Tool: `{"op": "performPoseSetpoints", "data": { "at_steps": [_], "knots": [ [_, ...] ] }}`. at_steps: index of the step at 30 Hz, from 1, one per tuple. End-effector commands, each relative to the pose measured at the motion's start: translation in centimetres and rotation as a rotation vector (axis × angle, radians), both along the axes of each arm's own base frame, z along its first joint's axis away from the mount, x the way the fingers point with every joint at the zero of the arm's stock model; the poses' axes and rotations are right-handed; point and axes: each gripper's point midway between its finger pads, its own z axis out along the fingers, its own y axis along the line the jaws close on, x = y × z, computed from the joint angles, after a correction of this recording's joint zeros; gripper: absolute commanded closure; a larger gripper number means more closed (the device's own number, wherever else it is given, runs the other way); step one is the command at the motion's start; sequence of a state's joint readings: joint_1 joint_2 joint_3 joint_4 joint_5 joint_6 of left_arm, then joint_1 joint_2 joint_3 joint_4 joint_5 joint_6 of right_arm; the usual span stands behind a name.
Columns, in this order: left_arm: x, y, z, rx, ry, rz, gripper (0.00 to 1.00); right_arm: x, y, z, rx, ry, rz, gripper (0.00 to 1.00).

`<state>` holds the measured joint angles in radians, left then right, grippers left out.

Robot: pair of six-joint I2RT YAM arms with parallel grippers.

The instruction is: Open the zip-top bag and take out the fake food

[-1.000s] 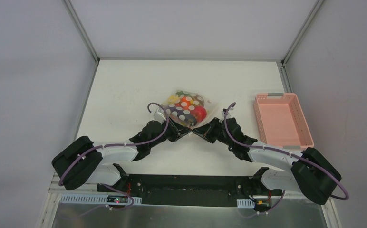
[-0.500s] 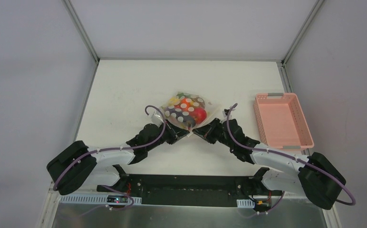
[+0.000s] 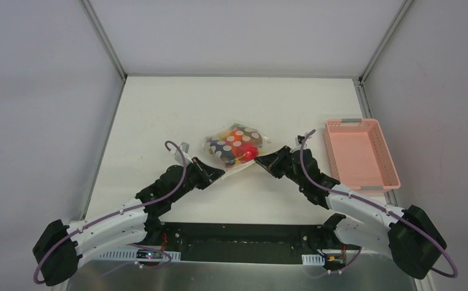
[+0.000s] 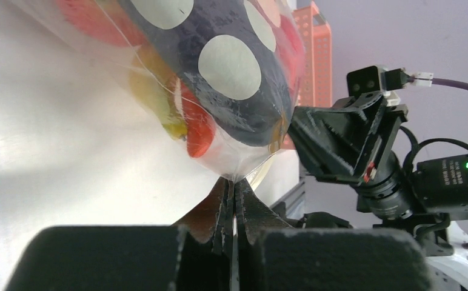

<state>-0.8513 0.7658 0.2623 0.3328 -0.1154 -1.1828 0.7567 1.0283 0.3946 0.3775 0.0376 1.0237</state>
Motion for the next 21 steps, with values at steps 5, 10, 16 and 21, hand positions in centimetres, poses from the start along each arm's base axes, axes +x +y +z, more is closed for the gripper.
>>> {"op": "performPoseSetpoints", "data": {
  "at_steps": [5,10,16,21],
  "knots": [
    [-0.5,6.3,-4.2,0.261,0.019,0.147,1.0,3.8,-4.0,0.5,-0.077,-0.033,-0.157,1.0],
    [-1.0,8.1,-4.7,0.305,0.021,0.184,1.0,5.2,-4.7,0.5,-0.098,-0.027,-0.161,1.0],
    [-1.5,9.0,-5.2,0.337,0.03,0.191,1.0,7.4,-5.7,0.3,-0.127,-0.016,-0.184,1.0],
    [-1.6,9.2,-5.6,0.349,0.032,0.188,1.0,8.9,-5.4,0.0,-0.144,0.004,-0.132,1.0]
  ]
}}
